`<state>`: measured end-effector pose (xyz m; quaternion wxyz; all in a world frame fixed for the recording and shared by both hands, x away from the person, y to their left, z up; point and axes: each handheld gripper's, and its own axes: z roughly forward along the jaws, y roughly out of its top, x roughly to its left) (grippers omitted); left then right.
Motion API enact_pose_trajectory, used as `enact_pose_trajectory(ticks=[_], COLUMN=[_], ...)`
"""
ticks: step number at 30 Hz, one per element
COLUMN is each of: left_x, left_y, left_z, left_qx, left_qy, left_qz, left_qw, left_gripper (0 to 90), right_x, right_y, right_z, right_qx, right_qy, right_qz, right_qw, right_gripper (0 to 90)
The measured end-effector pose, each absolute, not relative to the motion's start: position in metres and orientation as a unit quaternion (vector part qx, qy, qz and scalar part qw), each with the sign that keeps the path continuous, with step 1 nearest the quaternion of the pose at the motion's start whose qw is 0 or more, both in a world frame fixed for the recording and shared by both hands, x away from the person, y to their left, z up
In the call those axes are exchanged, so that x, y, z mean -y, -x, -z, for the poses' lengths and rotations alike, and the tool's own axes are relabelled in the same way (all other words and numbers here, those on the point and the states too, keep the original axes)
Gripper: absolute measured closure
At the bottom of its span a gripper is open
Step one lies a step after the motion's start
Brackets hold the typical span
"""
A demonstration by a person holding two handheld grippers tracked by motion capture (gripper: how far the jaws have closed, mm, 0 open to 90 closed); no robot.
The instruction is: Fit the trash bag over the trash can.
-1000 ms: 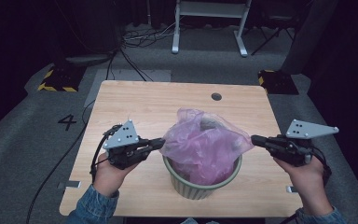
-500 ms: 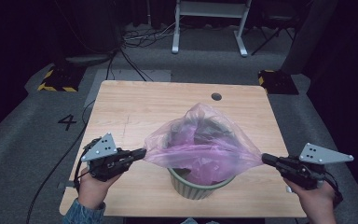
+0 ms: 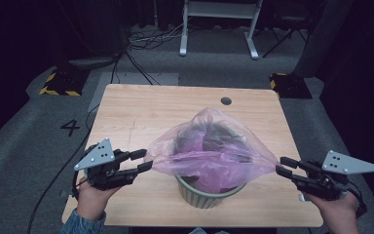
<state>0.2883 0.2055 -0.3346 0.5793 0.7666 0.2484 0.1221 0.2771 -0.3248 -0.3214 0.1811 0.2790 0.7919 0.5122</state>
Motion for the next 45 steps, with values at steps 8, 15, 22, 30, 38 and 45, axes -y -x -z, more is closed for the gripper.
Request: enact_pose_trajectory(ticks=[8,15,22,30,38,45], left_x=[-0.189,-0.17,-0.159,-0.161,-0.164,-0.17], left_y=[-0.315,-0.347,-0.36,-0.374,-0.386,-0.395], left_z=[0.305,0.315,0.324,0.329,0.344,0.358], left_qx=[-0.242,-0.247,-0.227,-0.276,-0.298,-0.317], left_qy=[-0.775,-0.794,-0.811,-0.799,-0.801,-0.801], left_qz=[-0.162,-0.124,-0.07,-0.093,-0.097,-0.085], left_qw=[0.56,0.542,0.534,0.526,0.51,0.501], left_gripper=[44.2,42.3,74.1,88.4,88.7,89.5], right_x=[0.306,0.283,0.26,0.263,0.268,0.271], right_y=[-0.296,-0.333,-0.351,-0.366,-0.385,-0.393], right_z=[0.288,0.288,0.301,0.307,0.325,0.34], right_qx=[-0.794,-0.808,-0.833,-0.828,-0.827,-0.826], right_qy=[-0.249,-0.248,-0.223,-0.251,-0.284,-0.298], right_qz=[-0.516,-0.508,-0.493,-0.487,-0.467,-0.459], right_qw=[0.202,0.165,0.115,0.123,0.135,0.135], right_gripper=[49.3,41.2,69.3,89.8,89.9,89.9])
